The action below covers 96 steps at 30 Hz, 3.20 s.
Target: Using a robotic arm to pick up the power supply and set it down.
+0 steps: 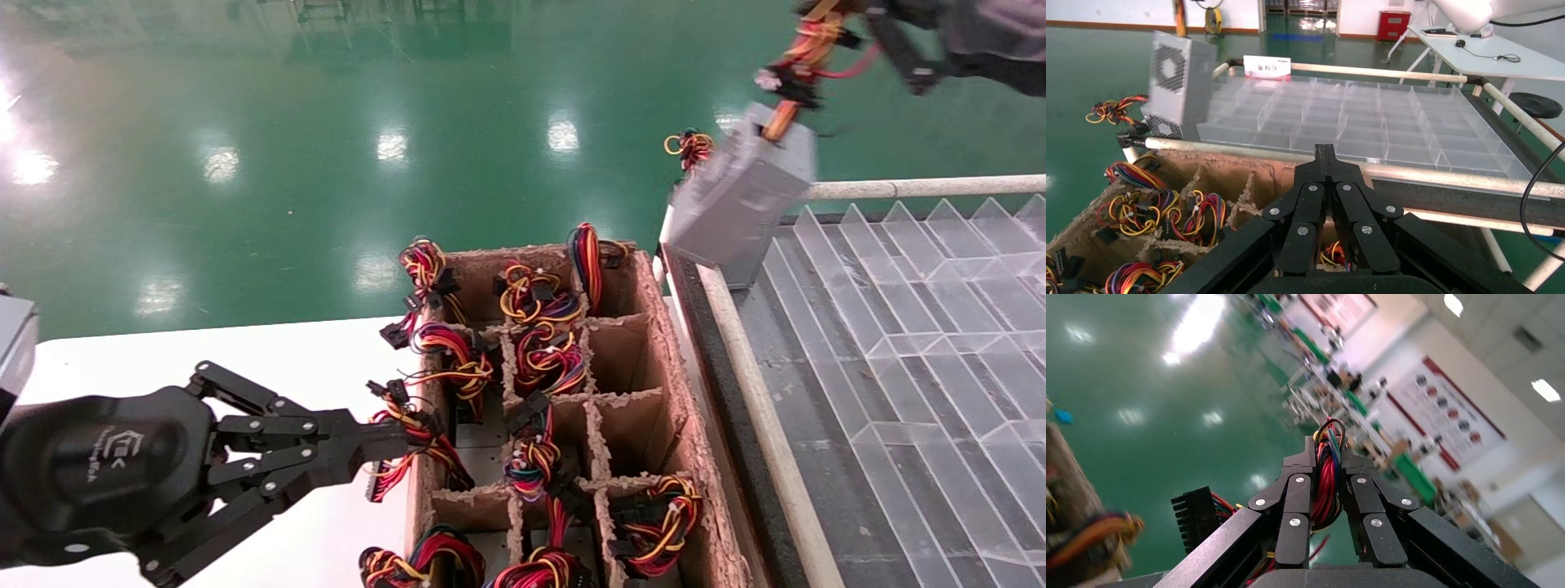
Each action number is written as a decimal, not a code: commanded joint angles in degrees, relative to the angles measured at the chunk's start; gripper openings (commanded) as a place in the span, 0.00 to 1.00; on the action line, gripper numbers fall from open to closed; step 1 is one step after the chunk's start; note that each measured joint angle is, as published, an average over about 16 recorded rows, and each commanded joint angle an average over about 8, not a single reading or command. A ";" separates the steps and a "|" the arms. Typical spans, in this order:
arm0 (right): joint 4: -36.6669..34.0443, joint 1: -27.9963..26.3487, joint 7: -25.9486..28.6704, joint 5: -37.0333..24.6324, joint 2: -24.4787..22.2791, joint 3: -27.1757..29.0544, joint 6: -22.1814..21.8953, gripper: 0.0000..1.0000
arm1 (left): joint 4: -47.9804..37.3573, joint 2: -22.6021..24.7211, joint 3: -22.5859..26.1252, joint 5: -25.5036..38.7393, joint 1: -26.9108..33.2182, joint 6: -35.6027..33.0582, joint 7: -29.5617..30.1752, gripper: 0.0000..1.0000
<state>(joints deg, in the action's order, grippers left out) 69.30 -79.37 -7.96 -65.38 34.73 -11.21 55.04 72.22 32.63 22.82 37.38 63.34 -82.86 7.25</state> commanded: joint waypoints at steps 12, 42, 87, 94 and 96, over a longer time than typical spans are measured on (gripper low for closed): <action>-7.45 4.54 -1.00 0.04 -4.32 1.21 0.54 0.00 | 0.00 0.00 0.00 0.00 0.00 0.00 0.00 0.00; -20.08 -2.71 -6.27 -3.29 8.23 -4.07 2.59 0.00 | 0.00 0.00 0.01 -0.01 0.00 0.00 0.00 0.00; -42.21 -13.52 -16.43 -1.81 14.86 -4.36 11.61 1.00 | 0.00 -0.01 0.02 -0.01 0.01 0.01 -0.01 0.00; -40.63 -11.85 -14.20 3.41 13.22 -1.75 16.42 1.00 | 0.00 -0.01 0.02 -0.02 0.01 0.01 -0.01 0.00; -39.83 -11.28 -13.50 3.99 12.90 -1.66 16.87 1.00 | 0.00 -0.01 0.02 -0.02 0.01 0.01 -0.01 0.00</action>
<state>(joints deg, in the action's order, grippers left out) 30.11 -90.44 -21.27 -61.83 47.63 -13.33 71.55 72.22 32.62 22.85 37.36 63.34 -82.85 7.24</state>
